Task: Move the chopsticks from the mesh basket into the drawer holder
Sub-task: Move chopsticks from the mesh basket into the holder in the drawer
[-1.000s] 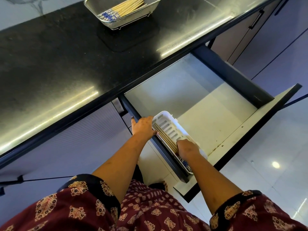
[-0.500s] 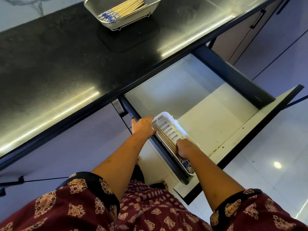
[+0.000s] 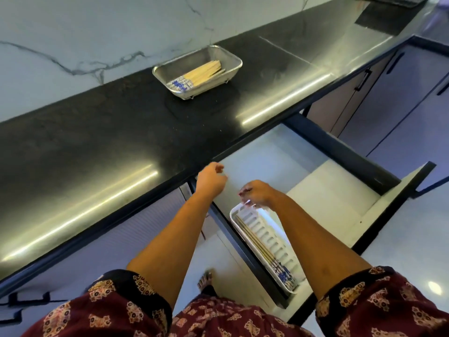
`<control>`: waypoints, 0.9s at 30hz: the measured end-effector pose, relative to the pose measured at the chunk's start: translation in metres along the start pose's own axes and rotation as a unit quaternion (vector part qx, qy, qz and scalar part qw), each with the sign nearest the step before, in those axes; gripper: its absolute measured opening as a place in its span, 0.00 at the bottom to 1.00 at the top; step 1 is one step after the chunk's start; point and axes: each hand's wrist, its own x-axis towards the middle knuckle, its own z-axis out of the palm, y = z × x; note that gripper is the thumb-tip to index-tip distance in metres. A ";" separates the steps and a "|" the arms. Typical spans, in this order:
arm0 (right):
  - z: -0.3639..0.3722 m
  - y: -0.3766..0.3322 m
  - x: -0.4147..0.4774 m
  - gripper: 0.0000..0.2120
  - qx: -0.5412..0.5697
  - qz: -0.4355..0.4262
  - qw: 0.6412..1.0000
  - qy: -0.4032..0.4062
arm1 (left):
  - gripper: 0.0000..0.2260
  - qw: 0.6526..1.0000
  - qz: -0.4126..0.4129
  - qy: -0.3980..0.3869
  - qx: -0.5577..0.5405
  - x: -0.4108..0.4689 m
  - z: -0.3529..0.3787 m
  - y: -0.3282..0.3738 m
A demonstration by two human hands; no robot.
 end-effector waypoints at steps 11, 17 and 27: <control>-0.032 -0.127 0.040 0.11 0.145 -0.123 0.981 0.044 | 0.07 0.942 -0.071 0.097 -0.314 0.091 -0.101 0.058; -0.060 -0.194 0.109 0.10 0.279 -0.101 0.950 0.101 | 0.03 0.929 -0.082 0.144 -0.331 0.170 -0.140 0.068; -0.093 -0.287 0.236 0.10 0.356 -0.061 0.913 0.192 | 0.05 0.979 0.015 0.148 -0.142 0.275 -0.203 0.058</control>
